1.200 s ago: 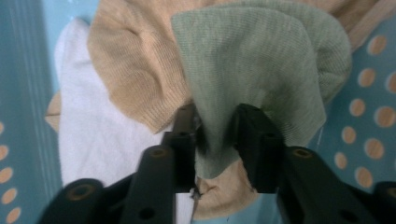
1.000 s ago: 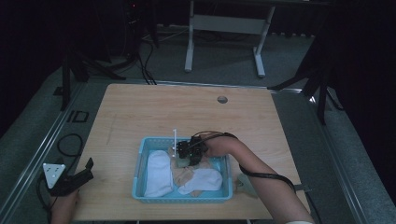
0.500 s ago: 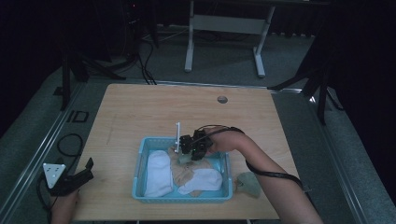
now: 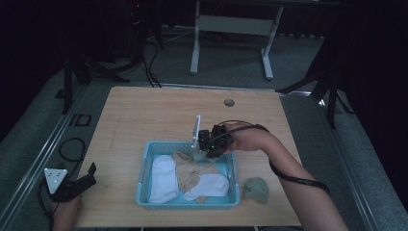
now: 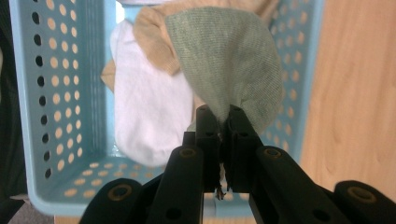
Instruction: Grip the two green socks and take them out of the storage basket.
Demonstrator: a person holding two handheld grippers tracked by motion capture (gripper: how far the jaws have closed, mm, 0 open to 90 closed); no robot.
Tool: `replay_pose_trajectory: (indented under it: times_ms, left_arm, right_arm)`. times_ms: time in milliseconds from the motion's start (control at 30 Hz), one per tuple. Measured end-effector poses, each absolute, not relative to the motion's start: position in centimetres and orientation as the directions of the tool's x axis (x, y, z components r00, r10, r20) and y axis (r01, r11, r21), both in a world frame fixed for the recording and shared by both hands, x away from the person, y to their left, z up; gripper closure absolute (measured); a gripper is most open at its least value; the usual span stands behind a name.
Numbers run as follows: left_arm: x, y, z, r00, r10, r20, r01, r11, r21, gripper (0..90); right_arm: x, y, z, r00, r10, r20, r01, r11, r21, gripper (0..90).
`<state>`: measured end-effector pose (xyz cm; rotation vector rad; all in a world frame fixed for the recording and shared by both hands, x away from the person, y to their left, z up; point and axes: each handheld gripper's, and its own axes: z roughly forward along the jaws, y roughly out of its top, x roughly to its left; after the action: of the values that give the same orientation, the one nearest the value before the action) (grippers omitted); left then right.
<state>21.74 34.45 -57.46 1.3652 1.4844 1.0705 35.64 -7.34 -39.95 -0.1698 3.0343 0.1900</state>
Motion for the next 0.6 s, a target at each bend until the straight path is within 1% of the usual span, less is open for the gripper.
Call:
replay_pose_trajectory:
  times_ms: [233, 267, 500, 533, 600]
  left_arm:
    - [21.8, 34.4, -57.5, -0.062, 0.998, -0.028, 0.289, 0.045, 0.956, 0.7]
    - [21.8, 34.4, -57.5, -0.062, 0.998, -0.026, 0.291, 0.043, 0.956, 0.7]
    - [21.8, 34.4, -57.5, -0.064, 0.998, -0.024, 0.29, 0.041, 0.956, 0.7]
    - [21.8, 34.4, -57.5, -0.065, 0.998, -0.025, 0.29, 0.042, 0.956, 0.7]
    - [21.8, 34.4, -57.5, -0.065, 0.998, -0.025, 0.29, 0.043, 0.956, 0.7]
  right_arm:
    - [35.2, -9.6, -38.2, -0.99, -0.085, -0.117, -0.1, 0.986, 0.133, 85.7]
    - [35.1, -10.5, -37.7, -0.99, -0.075, -0.123, -0.091, 0.986, 0.137, 85.7]
    - [35.1, -13.0, -36.7, -0.989, -0.035, -0.142, -0.054, 0.99, 0.132, 85.7]
    - [35.1, -14.1, -36.2, -0.989, -0.017, -0.144, -0.038, 0.989, 0.141, 85.7]
    - [35.2, -15.0, -35.8, -0.989, 0.002, -0.149, -0.021, 0.989, 0.149, 85.7]
